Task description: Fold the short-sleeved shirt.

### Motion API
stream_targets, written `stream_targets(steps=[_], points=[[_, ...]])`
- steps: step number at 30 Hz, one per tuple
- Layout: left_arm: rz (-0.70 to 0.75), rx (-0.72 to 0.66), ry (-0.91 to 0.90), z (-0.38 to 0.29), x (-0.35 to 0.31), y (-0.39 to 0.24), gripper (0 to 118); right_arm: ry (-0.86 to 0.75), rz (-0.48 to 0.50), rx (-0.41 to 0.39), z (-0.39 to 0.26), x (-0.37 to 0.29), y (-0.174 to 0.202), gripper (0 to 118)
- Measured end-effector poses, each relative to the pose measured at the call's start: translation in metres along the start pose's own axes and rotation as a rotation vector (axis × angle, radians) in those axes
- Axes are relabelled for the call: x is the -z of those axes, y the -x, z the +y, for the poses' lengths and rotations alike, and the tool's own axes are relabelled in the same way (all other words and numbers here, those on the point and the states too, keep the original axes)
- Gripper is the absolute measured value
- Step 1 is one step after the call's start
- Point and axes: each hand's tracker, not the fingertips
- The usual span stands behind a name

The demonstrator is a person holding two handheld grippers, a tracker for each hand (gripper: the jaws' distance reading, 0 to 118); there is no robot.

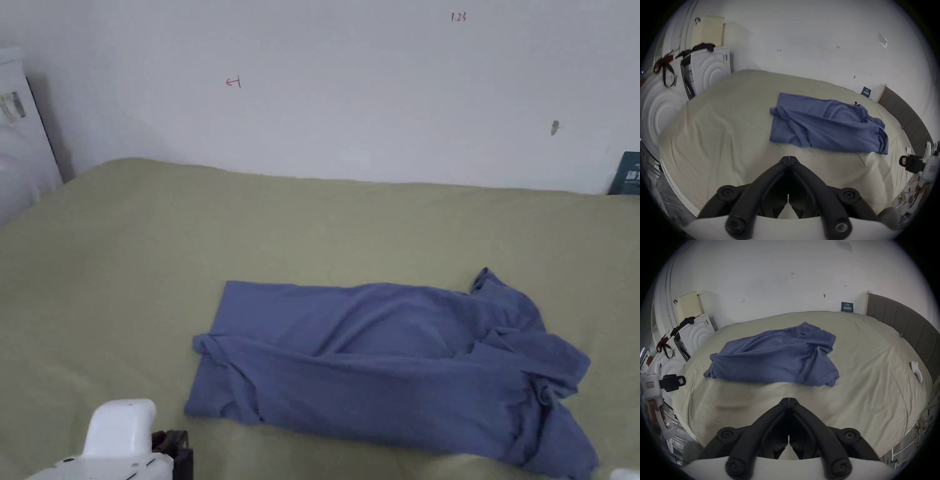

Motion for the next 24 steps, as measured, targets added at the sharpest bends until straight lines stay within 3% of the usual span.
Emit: stream_targets(steps=[4, 5, 7, 8, 15, 16, 17, 18, 19, 20, 21, 23, 24], points=[[-0.005, -0.028, -0.013, 0.009, 0.033, 0.006, 0, -0.018, -0.003, 0.043, 0.007, 0.001, -0.009, 1], [0.003, -0.021, -0.013, 0.014, 0.044, 0.008, 21, -0.026, -0.005, 0.050, 0.011, -0.001, -0.014, 1], [-0.014, -0.007, 0.037, 0.024, 0.072, 0.011, 83, -0.034, 0.002, 0.060, 0.018, -0.002, -0.021, 1], [-0.024, -0.001, 0.074, 0.030, 0.087, 0.012, 99, -0.037, 0.005, 0.070, 0.022, -0.002, -0.024, 1], [0.043, 0.032, 0.133, 0.056, 0.157, 0.016, 97, -0.056, -0.010, 0.102, 0.029, -0.006, -0.045, 1], [0.024, 0.019, 0.147, 0.055, 0.162, 0.018, 87, -0.056, -0.015, 0.101, 0.030, -0.005, -0.046, 1], [-0.039, -0.013, 0.178, 0.055, 0.168, 0.022, 64, -0.056, -0.024, 0.098, 0.029, -0.006, -0.048, 1], [-0.002, -0.020, 0.173, 0.054, 0.166, 0.021, 39, -0.051, -0.040, 0.095, 0.029, -0.002, -0.049, 1], [0.098, 0.024, 0.144, 0.055, 0.145, 0.005, 5, -0.048, -0.048, 0.097, 0.029, 0.001, -0.051, 2], [0.094, 0.042, 0.102, 0.056, 0.135, 0.003, 2, -0.042, -0.059, 0.101, 0.031, 0.007, -0.053, 8], [0.001, -0.017, 0.090, 0.057, 0.129, 0.007, 2, -0.034, -0.073, 0.106, 0.030, 0.013, -0.057, 26], [0.001, -0.042, 0.125, 0.059, 0.123, 0.008, 2, -0.015, -0.081, 0.113, 0.036, 0.035, -0.064, 94], [0.003, -0.027, 0.119, 0.059, 0.120, 0.005, 2, 0.037, -0.068, 0.134, 0.040, 0.053, -0.069, 101]])
